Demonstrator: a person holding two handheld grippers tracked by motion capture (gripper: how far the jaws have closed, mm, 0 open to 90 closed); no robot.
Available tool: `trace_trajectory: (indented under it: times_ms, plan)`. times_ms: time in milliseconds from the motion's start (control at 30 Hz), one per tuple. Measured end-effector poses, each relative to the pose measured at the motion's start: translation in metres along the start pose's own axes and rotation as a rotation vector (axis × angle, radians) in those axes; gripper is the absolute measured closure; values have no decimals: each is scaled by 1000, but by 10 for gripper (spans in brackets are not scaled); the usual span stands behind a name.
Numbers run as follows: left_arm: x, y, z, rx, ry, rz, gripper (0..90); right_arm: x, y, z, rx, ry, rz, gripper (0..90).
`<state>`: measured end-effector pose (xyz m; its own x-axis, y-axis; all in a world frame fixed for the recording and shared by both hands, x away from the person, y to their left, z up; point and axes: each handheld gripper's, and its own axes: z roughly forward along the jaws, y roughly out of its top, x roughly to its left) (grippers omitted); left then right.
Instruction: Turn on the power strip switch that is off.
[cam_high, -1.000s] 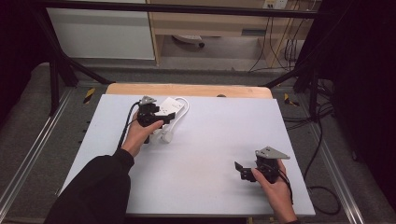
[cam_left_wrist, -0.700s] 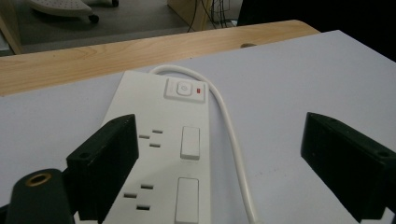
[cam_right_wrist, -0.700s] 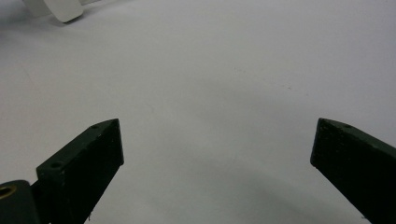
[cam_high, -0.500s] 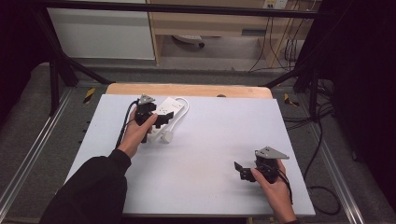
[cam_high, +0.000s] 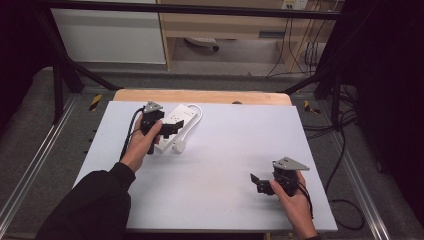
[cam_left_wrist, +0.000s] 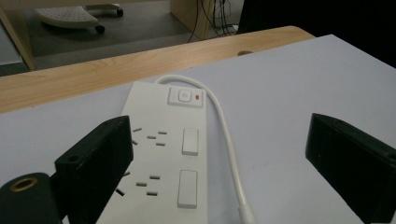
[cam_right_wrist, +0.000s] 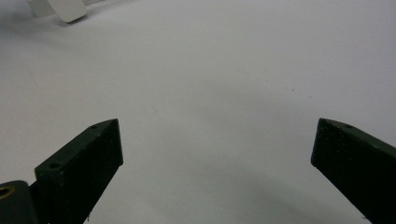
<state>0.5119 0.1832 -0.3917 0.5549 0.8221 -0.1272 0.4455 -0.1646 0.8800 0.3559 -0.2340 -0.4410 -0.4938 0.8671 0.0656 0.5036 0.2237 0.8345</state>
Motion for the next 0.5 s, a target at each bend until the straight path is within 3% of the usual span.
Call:
trace_trajectory:
  times_ms: [267,500]
  plan:
    - [-3,2,-12,-9,-7,9,67,0,0,0,1,1,3,27]
    - [-5,1,-24,-30,-11,-9,68,0,0,-1,0,-3,0,27]
